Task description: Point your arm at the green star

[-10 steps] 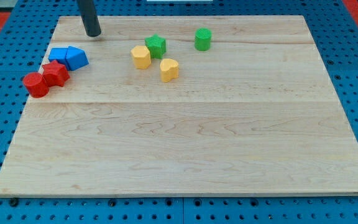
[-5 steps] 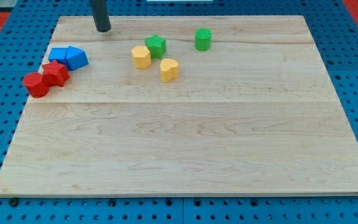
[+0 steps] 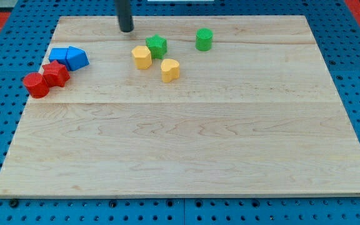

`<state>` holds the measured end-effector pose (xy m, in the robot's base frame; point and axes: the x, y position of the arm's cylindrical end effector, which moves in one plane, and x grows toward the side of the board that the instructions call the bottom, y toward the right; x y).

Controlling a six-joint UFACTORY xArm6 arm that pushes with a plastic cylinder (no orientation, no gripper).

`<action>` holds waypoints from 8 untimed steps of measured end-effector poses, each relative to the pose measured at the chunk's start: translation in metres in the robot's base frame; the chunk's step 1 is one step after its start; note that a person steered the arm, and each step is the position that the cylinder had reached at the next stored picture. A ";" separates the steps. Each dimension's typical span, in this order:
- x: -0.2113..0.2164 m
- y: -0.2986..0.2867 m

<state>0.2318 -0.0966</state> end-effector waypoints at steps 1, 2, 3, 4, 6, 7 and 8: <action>-0.004 0.043; -0.025 0.052; -0.034 0.053; -0.034 0.053; -0.008 0.058; -0.007 0.058; 0.022 0.046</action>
